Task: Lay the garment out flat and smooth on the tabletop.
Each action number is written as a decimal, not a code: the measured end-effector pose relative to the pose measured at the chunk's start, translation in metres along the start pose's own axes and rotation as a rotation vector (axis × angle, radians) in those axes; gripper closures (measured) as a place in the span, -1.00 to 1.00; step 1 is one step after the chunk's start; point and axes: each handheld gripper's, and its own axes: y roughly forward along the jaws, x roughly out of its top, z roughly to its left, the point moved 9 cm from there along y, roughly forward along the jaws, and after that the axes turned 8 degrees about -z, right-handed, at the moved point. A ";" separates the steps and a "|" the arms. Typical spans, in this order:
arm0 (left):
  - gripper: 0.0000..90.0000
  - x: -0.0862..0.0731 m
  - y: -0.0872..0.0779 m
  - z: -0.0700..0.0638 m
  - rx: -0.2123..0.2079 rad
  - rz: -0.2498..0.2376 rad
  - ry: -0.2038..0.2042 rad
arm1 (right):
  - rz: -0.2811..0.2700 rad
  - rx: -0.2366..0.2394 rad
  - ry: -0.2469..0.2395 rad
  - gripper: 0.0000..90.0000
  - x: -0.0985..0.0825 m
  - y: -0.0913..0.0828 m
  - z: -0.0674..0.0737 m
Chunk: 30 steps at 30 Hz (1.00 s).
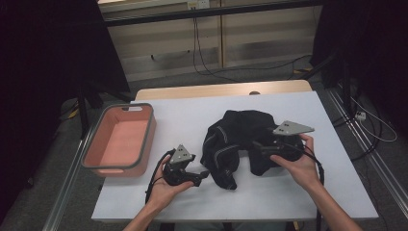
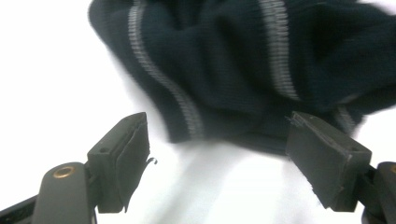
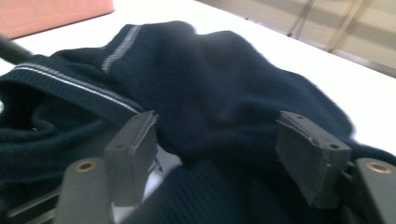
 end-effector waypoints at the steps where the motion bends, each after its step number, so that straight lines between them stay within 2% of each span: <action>1: -0.57 -0.001 0.002 0.001 0.001 0.002 -0.008 | 0.005 0.008 -0.009 -0.29 0.000 0.005 0.004; 3: -0.61 -0.002 0.005 0.003 0.004 0.011 -0.012 | 0.012 0.030 -0.024 -0.22 0.002 0.017 0.012; 4: -0.62 -0.004 0.006 0.004 0.002 0.021 0.000 | 0.012 0.038 -0.028 -0.22 0.004 0.022 0.015; 11: -0.66 -0.008 0.008 0.005 0.010 0.036 0.010 | 0.007 0.097 -0.059 -0.29 0.024 0.063 0.046; 13: -0.66 -0.010 0.009 0.006 0.014 0.046 0.007 | 0.025 0.081 -0.095 -0.30 0.023 0.073 0.049; 14: -0.66 -0.011 0.010 0.007 0.015 0.049 0.006 | 0.031 0.074 -0.098 -0.29 0.022 0.077 0.049; 15: -0.66 -0.011 0.010 0.007 0.017 0.053 0.007 | 0.040 0.076 -0.080 -0.25 0.018 0.082 0.049; 16: -0.66 -0.012 0.010 0.007 0.017 0.056 0.008 | 0.048 0.073 -0.077 -0.19 0.015 0.085 0.049; 17: -0.66 -0.012 0.011 0.007 0.017 0.056 0.009 | 0.056 0.058 -0.089 -0.02 0.012 0.086 0.048; 18: -0.66 -0.012 0.011 0.007 0.017 0.058 0.010 | 0.064 0.055 -0.102 0.15 0.010 0.087 0.049; 19: -0.66 -0.012 0.012 0.007 0.018 0.057 0.009 | 0.062 0.064 -0.107 0.46 0.011 0.085 0.050; 21: -0.66 -0.013 0.013 0.007 0.021 0.060 0.010 | 0.051 0.061 -0.110 0.69 0.013 0.081 0.048; 25: -0.66 -0.013 0.014 0.007 0.024 0.063 0.010 | 0.017 0.050 -0.101 0.74 0.022 0.068 0.037; 30: -0.65 -0.011 0.016 0.007 0.031 0.055 0.018 | -0.042 0.006 -0.077 0.74 0.036 0.043 0.013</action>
